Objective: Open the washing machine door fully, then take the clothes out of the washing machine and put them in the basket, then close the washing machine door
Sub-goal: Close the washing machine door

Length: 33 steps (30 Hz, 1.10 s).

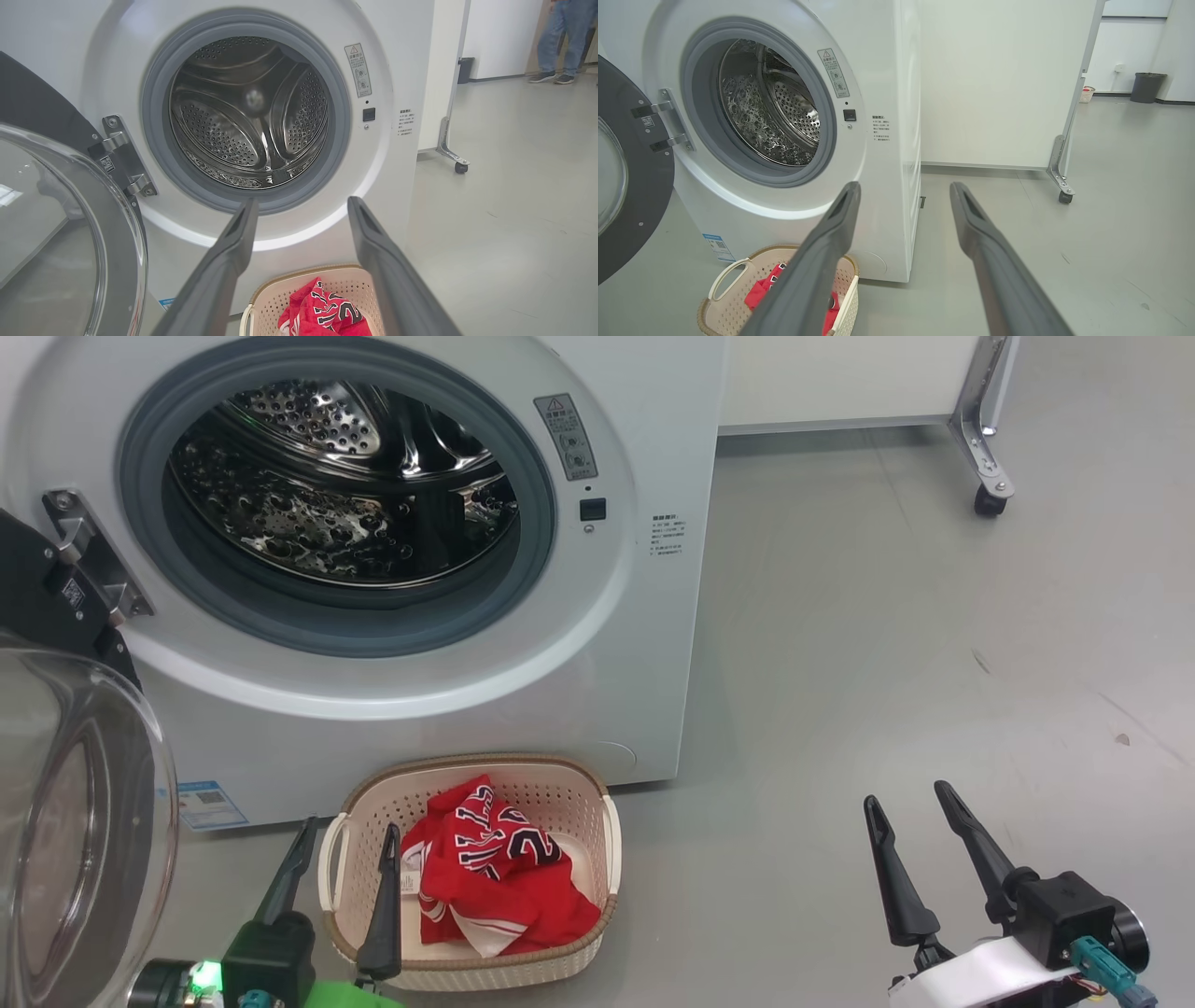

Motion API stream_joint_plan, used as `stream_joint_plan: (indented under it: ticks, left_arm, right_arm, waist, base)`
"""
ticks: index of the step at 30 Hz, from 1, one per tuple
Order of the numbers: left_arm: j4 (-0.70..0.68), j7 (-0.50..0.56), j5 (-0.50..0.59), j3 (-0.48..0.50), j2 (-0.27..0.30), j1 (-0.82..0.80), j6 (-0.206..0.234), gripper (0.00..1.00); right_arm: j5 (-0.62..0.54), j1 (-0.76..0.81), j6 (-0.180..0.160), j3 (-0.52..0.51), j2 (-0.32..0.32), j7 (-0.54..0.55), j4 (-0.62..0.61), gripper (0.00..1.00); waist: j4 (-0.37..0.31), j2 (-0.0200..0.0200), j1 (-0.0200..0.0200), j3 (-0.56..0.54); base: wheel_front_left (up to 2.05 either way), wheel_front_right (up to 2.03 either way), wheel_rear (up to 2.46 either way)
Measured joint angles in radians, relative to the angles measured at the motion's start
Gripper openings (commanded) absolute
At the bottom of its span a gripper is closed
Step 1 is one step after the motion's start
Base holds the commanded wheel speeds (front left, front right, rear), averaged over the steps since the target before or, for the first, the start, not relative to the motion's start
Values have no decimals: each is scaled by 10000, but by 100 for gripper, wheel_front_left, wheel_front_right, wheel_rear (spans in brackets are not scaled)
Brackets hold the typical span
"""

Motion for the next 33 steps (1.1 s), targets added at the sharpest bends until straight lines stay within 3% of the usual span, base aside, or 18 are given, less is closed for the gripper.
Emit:
stream_joint_plan:
  ticks: [17, 33]
  left_arm:
    - [-353, 13, 0, 119, 4, 46, 0, 100]
    - [-426, 102, 8, 198, 2, 68, 36, 100]
  right_arm:
    - [2, 2, -8, -10, -13, 86, -111, 100]
    - [2, 2, -96, -35, -35, 86, -123, 100]
  waist:
    - [-114, 0, 0, 60]
    - [-143, 0, 0, 93]
  base:
    - [-76, 76, 0]
    - [-11, 11, 0]
